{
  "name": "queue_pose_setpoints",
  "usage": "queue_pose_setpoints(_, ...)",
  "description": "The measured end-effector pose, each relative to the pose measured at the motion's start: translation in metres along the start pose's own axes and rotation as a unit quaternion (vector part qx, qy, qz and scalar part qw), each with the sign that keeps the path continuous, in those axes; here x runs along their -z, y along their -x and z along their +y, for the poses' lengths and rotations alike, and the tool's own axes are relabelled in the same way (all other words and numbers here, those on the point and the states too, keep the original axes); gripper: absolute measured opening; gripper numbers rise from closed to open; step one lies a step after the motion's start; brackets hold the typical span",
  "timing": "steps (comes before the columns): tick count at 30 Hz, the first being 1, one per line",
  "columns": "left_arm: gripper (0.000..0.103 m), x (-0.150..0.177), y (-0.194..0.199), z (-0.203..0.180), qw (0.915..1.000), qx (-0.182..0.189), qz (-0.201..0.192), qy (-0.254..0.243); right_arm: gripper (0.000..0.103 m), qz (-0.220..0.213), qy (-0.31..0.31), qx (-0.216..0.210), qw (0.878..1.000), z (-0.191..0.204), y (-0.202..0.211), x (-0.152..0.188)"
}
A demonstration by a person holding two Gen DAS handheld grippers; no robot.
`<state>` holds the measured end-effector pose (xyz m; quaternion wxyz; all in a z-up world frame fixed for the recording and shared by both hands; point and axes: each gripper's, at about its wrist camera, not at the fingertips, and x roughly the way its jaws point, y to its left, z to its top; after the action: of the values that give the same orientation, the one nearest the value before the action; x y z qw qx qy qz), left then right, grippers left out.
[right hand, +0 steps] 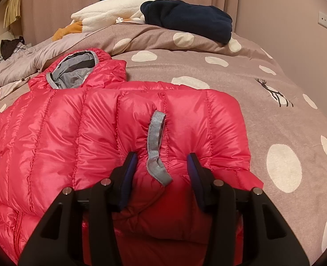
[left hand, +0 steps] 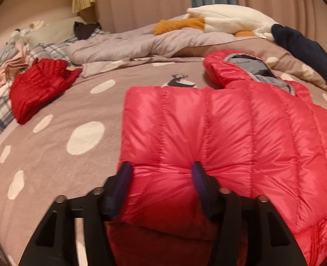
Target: Fold large clothes
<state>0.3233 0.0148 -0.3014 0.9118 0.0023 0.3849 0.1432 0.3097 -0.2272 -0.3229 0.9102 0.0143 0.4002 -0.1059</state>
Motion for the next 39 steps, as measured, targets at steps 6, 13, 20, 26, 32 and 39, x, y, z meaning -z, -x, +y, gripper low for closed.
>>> queue_pose_setpoints(6,0.075,-0.004,0.018,0.032,0.9968,0.049,0.027,0.057,0.060,0.015,-0.017,-0.018,1.000,-0.007,0.012,-0.006)
queue_pose_setpoints(13,0.091,-0.031,0.095,0.063,0.9944,0.057,-0.056,0.068,0.089,-0.012,-0.032,-0.067,0.997,-0.005,0.066,-0.035)
queue_pose_setpoints(20,0.100,-0.051,0.151,0.095,0.9863,0.032,-0.121,0.107,0.096,-0.055,-0.002,-0.098,0.994,0.009,0.112,-0.069)
queue_pose_setpoints(26,0.100,-0.054,0.165,0.101,0.9853,0.005,-0.149,0.083,0.103,-0.087,0.013,-0.100,0.991,0.021,0.135,-0.077)
queue_pose_setpoints(32,0.100,-0.053,0.157,0.101,0.9876,-0.017,-0.145,0.058,0.103,-0.074,0.022,-0.094,0.993,0.029,0.119,-0.092)
queue_pose_setpoints(39,0.100,-0.059,0.129,0.099,0.9888,-0.070,-0.131,0.019,0.103,-0.042,0.037,-0.092,0.994,0.046,0.073,-0.132)
